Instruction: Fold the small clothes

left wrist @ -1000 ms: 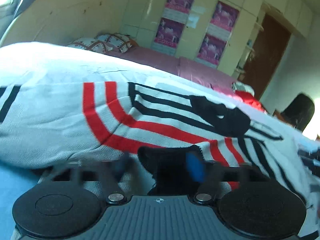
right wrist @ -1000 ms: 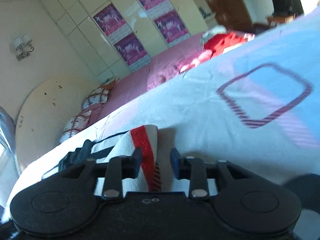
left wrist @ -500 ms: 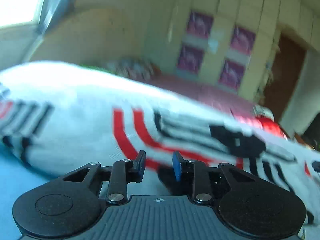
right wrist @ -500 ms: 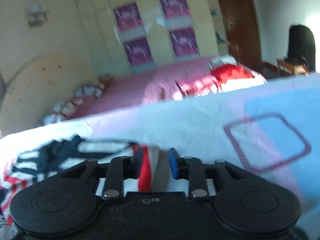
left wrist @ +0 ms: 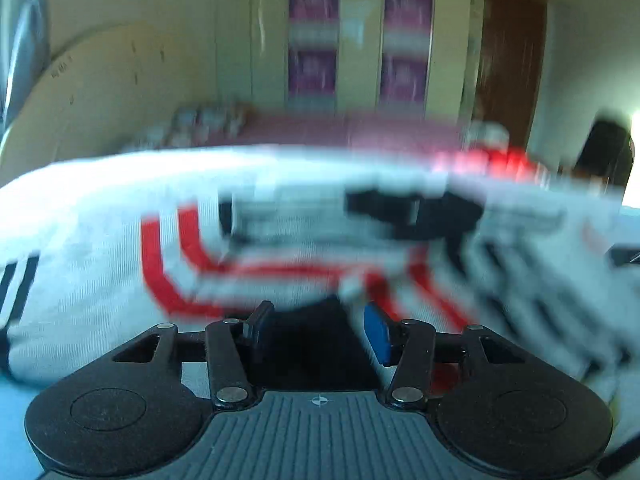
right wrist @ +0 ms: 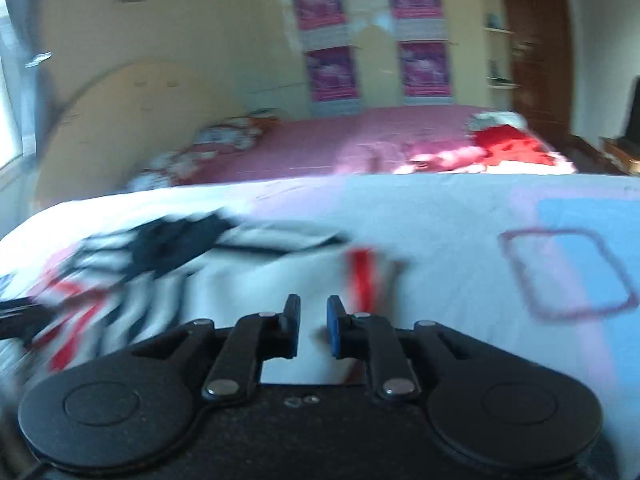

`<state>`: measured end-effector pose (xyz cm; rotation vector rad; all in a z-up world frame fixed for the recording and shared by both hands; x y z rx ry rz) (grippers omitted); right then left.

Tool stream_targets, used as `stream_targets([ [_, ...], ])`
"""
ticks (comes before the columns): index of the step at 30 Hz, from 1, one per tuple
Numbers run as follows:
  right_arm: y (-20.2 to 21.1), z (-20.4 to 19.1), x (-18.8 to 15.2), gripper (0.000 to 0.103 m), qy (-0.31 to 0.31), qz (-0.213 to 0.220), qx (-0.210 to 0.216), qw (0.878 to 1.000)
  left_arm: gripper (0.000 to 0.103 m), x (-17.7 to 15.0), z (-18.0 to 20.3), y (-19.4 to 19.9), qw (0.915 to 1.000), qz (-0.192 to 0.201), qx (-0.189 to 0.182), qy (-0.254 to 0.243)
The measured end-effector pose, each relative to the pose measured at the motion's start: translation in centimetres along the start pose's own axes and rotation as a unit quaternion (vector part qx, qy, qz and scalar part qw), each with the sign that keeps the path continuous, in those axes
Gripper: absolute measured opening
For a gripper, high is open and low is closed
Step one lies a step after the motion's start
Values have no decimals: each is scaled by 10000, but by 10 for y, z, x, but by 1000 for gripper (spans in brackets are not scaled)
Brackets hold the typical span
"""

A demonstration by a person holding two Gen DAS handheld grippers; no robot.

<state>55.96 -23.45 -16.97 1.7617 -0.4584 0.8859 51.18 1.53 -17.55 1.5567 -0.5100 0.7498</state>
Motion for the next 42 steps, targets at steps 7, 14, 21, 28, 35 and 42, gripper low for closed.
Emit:
stream_targets([
  [7,44,-54,-44,20,466,339,-146,9982,51,-7,-19,4,9995,-57,280,130],
  [14,59,-60,-50,25,295,236,-460,9982,61,-19,-61,31,9957,151,199,890],
  [21,87,-49,-66,27,-427,178,-814,9956,61,-71,-194,98,9595,914,489,2618],
  [28,96,-82,-76,27,-633,111,-976,9932,61,-119,-358,105,8792,1062,813,4574],
  [35,90,-128,-64,26,-601,204,-1025,9927,60,-111,-421,56,8514,1090,308,5121],
  [42,83,-114,-58,27,-1229,247,-1354,9828,5,-92,-450,20,8702,884,584,4812],
])
Point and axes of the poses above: each gripper's, at about its wrist camera, not at the fingertips, and y roughly against the way its jaws point, z to its right, x to its top, the point moved 9 cm from there along -y, roughly the way its jaws point, and after that the axes turned 5 degrees about -z, right-handed, at the moved point
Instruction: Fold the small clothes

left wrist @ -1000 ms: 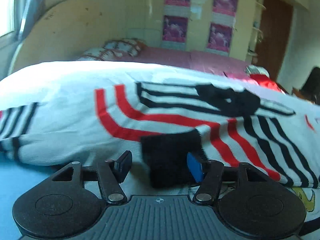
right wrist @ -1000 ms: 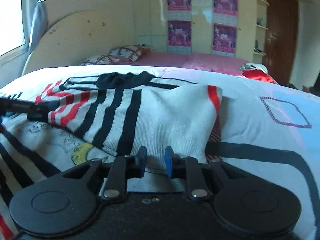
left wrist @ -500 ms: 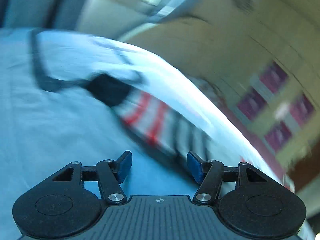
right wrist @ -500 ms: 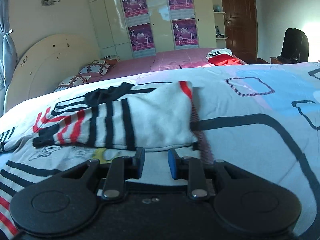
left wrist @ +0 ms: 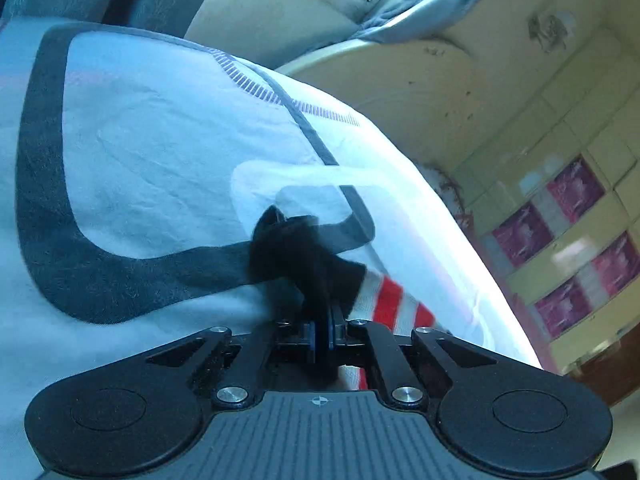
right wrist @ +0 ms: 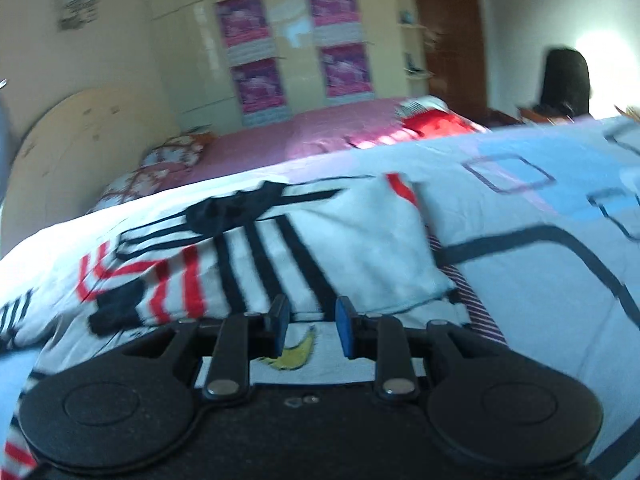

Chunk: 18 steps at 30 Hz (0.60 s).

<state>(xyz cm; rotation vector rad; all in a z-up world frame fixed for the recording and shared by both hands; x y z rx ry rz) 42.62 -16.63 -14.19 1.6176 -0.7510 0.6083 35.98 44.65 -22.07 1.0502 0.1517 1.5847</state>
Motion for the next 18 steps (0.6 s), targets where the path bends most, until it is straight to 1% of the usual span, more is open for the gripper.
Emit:
stream_targets([
  [2,0,9,4,27,-162,36,-157,9997,5,2,16,4,9990,176,21,-403],
  [3,1,12,6,27,-196,72,-194,9996,5,2,30,8,9980,267,-77,-564],
  [4,2,15,7,27,-220,110,-220,9995,5,1,45,15,9964,350,-231,-731],
  [6,5,20,8,27,-230,155,-288,9992,5,-9,93,33,9875,522,-611,-1357],
  [7,6,22,8,27,-240,168,-311,9991,5,-20,121,44,9803,532,-810,-1722],
  [8,7,25,8,27,-265,179,-322,9990,5,-34,149,53,9712,535,-1022,-2085],
  [10,8,28,9,27,-318,196,-335,9987,5,-74,207,67,9489,391,-1369,-2815],
  [11,8,29,9,27,-329,200,-332,9987,5,-100,236,73,9350,308,-1525,-3186],
  [12,9,31,9,27,-335,208,-326,9987,5,-123,258,78,9243,230,-1623,-3446],
  [14,12,32,9,27,-328,217,-319,9987,5,-172,290,83,9056,18,-1732,-3870],
  [15,14,35,9,27,-332,220,-339,9986,5,-197,303,80,8993,-108,-1756,-4003],
  [17,17,41,10,27,-420,225,-379,9981,5,-245,324,67,8898,-460,-1747,-4190],
  [18,18,46,10,28,-495,217,-406,9977,5,-267,331,61,8823,-593,-1713,-4343],
])
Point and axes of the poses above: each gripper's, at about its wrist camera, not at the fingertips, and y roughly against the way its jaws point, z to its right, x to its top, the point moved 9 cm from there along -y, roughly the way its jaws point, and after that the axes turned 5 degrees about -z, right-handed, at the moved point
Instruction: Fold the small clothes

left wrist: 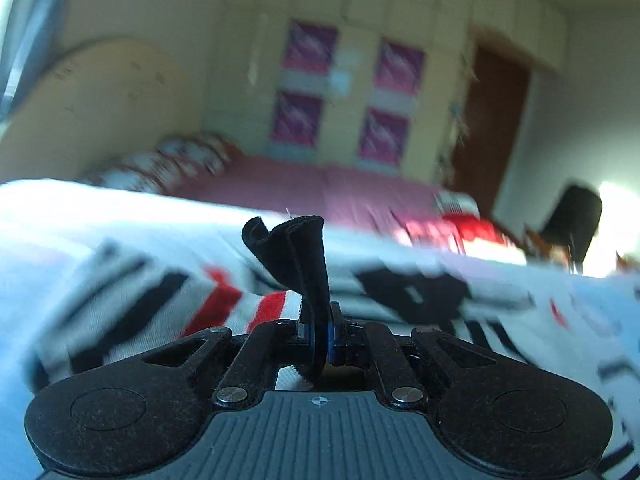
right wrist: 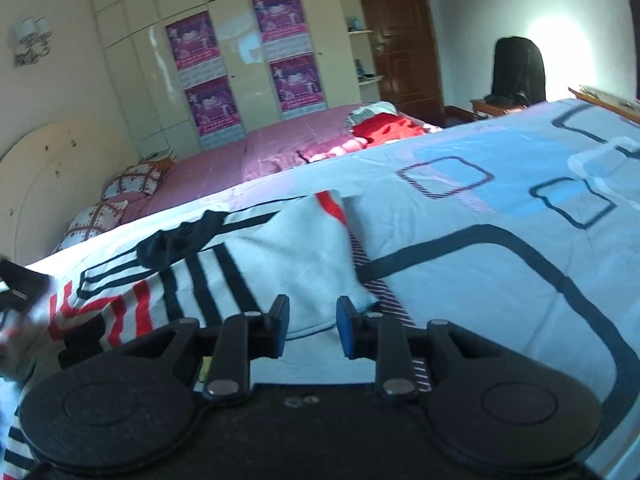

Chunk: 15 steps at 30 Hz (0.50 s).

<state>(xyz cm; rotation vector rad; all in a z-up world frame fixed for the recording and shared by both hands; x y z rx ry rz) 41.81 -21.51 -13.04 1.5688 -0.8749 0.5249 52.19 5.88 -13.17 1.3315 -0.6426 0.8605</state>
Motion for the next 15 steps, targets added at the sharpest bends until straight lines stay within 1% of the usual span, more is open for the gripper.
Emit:
stream_targets([
  [2,0,8,1,29,-176,-59,-17,9998,6,-25,36,-32,9978,-567,-106,-340],
  [3,0,11,2,32,-267,-86,51,9996,12,-33,49,-34,9964,-705,7,-474],
  [4,1,11,2,35,-325,-90,136,9993,19,-34,58,-28,9960,-618,142,-638],
  [5,1,10,4,38,-338,-74,219,9992,39,-33,63,-17,9963,-421,69,-750],
  [6,1,6,4,44,-333,-50,289,9990,51,-32,62,-3,9973,-252,-90,-685],
  [7,0,1,5,47,-344,-31,405,9986,51,-31,59,12,9981,-94,-200,-574],
  [8,-2,-6,5,47,-391,-40,572,9976,51,-28,53,27,9983,51,-254,-516],
  [9,-7,-18,5,47,-480,-100,828,9954,51,-30,40,45,9985,171,-189,-481],
  [10,-12,-28,4,46,-543,-157,1057,9928,51,-35,19,61,9987,240,-72,-449],
  [12,-26,-58,2,45,-673,-353,1638,9836,51,-41,-16,77,9984,345,308,-337],
  [13,-35,-74,0,44,-746,-488,1860,9785,51,-45,-35,80,9978,331,517,-250],
  [15,-54,-102,-5,44,-806,-739,2137,9708,51,-52,-68,75,9968,126,793,41],
])
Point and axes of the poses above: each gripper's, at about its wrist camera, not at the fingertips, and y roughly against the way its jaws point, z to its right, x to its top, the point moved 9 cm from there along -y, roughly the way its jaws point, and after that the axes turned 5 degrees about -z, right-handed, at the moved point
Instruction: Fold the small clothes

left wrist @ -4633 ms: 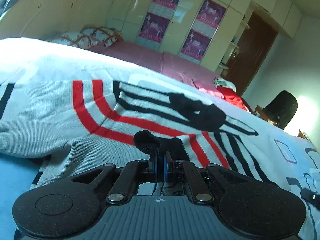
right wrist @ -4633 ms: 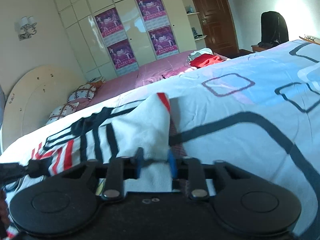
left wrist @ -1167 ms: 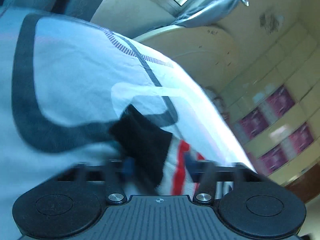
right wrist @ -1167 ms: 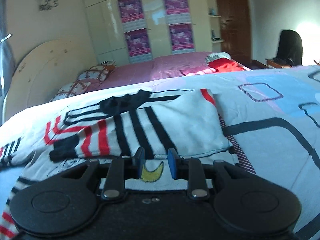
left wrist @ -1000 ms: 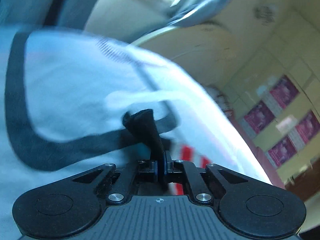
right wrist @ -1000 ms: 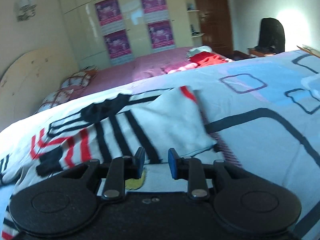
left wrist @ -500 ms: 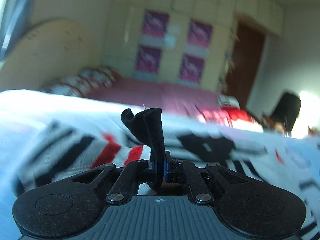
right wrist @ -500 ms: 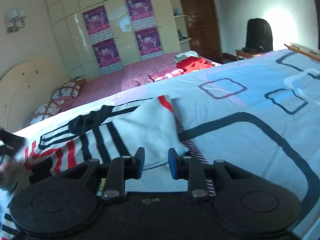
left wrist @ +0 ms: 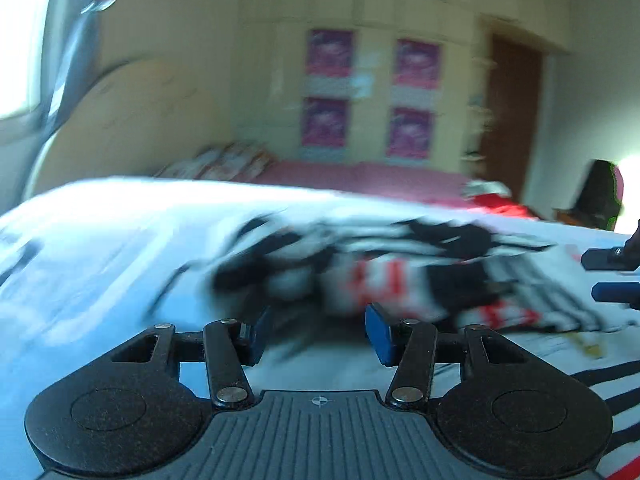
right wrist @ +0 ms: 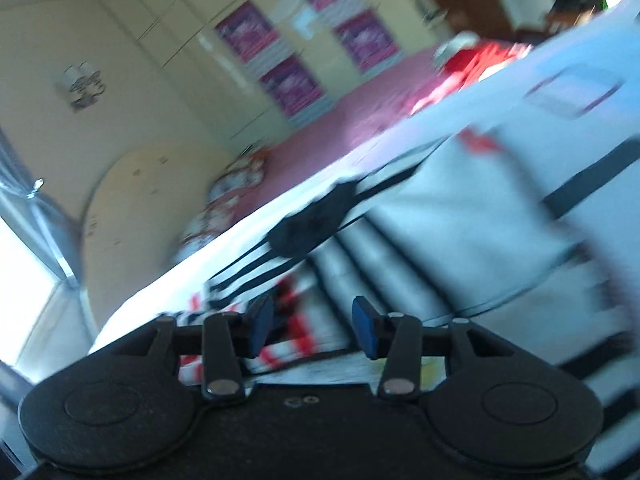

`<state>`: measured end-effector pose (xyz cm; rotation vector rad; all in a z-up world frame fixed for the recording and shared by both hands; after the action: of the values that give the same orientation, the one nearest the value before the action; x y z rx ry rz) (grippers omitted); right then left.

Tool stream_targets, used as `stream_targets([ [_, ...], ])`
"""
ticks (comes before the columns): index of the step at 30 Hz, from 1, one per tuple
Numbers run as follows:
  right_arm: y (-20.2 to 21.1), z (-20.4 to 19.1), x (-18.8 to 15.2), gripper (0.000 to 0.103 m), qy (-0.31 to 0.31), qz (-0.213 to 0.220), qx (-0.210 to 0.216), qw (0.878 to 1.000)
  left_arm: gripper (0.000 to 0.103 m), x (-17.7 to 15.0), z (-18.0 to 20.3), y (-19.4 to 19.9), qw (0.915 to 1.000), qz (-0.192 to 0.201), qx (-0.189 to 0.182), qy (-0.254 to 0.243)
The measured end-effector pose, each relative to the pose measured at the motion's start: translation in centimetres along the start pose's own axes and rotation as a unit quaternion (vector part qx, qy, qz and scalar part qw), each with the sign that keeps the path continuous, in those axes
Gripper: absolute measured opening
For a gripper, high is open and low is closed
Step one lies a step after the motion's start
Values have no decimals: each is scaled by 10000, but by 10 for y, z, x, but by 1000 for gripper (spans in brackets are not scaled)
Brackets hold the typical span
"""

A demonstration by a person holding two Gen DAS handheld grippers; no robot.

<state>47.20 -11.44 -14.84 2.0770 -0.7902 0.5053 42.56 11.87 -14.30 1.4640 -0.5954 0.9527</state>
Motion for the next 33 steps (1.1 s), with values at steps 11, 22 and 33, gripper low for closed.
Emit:
stream_targets([
  [11,-97,-34,-13,7,78,-734,-123,9972,51,-12,-31,-82,9964,-653,-16,542],
  [22,-4,3,46,7,651,604,-982,9912,51,-18,-24,-81,9967,-653,-51,488],
  [33,-2,11,42,7,823,455,-1001,9905,51,1,-48,-78,9974,-560,-177,429],
])
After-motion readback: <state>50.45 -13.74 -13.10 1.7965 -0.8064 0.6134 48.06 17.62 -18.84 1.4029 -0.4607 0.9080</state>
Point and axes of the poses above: each gripper's, at about its wrist camera, not at the fingertips, and y roughly against the way its jaws point, z to its right, x to its top, the point moved 9 cm from there along -y, roughly the way its jaws point, and after that the axes turned 5 degrees about -z, right-handed, at the moved point
